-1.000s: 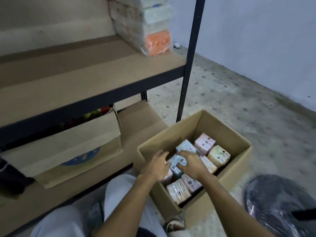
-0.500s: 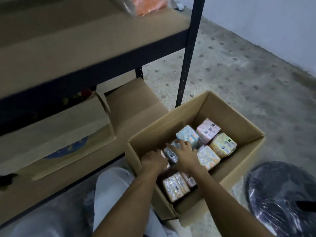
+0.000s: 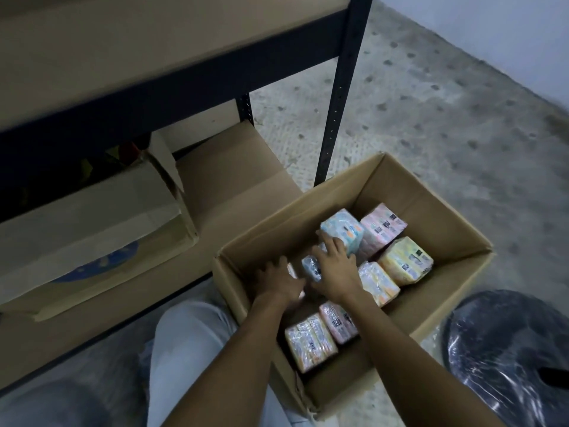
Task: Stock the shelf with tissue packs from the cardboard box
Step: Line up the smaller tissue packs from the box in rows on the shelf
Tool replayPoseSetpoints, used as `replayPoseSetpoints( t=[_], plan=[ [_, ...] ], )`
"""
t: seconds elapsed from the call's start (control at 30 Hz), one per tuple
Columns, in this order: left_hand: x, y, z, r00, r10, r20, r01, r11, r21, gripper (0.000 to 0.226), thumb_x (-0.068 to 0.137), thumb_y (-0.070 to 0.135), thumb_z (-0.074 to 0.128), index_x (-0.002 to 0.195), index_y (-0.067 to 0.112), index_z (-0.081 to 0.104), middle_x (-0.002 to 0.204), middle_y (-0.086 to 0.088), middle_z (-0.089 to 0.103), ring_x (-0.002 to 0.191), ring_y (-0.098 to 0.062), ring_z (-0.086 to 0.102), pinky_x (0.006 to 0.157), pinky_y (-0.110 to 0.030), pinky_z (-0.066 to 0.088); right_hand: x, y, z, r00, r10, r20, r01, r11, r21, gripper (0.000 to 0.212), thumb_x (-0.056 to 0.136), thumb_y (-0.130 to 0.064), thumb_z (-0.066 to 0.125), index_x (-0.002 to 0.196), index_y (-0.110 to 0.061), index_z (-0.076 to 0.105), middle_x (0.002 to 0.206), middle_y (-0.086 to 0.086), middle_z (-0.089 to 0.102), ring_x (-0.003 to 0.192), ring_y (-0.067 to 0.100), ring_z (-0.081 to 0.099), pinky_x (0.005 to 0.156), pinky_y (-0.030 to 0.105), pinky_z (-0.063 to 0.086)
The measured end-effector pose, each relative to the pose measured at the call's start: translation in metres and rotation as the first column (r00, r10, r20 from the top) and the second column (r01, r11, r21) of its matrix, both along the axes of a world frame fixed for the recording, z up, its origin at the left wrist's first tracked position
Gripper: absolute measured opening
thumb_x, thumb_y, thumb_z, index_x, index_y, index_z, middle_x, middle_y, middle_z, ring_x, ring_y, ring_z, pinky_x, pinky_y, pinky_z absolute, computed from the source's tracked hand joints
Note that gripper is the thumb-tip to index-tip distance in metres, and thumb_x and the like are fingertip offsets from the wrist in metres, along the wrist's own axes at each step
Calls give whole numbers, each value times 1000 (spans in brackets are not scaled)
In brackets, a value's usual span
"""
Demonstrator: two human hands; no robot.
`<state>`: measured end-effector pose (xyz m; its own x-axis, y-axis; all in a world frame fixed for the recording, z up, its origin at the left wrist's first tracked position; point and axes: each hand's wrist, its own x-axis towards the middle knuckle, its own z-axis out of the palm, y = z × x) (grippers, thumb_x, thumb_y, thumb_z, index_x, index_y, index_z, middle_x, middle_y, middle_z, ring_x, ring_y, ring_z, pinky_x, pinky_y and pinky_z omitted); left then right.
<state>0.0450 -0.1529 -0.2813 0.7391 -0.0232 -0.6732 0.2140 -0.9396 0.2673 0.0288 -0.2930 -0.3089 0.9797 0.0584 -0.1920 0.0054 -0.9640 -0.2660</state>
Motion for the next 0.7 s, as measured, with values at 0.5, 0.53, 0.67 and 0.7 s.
replayPoseSetpoints(
  t=[0.5, 0.53, 0.67, 0.7],
  plan=[
    [8, 17, 35, 975, 85, 207, -51, 985, -166, 35, 80, 42, 67, 106, 19, 62, 118, -10, 65, 113, -31, 58, 89, -33, 48, -3, -12, 33, 999, 7, -32, -5, 997, 73, 56, 76, -34, 69, 129, -31, 51, 137, 0, 40, 130, 23, 26, 92, 52, 42],
    [8, 18, 39, 974, 80, 211, -45, 985, -169, 35, 80, 43, 67, 106, 20, 62, 118, -9, 65, 112, -32, 58, 89, -34, 48, -3, -13, 37, 1000, 0, -24, 2, 997, 77, 56, 76, -34, 70, 128, -31, 51, 138, 0, 40, 130, 23, 27, 92, 52, 42],
    [3, 24, 58, 965, 41, 259, 1, 987, -163, 35, 79, 45, 66, 105, 21, 62, 116, -9, 65, 109, -32, 59, 83, -34, 48, -6, -12, 55, 1000, -21, -5, 21, 995, 101, 60, 73, -37, 72, 129, -30, 51, 140, 1, 40, 131, 24, 27, 93, 49, 43],
    [2, 25, 65, 962, 40, 270, 5, 986, -166, 34, 79, 45, 66, 104, 22, 63, 115, -8, 66, 108, -32, 60, 81, -34, 48, -7, -12, 60, 1000, -28, 5, 27, 994, 109, 61, 72, -37, 73, 129, -29, 52, 140, 2, 40, 131, 24, 28, 94, 48, 42]
  ],
)
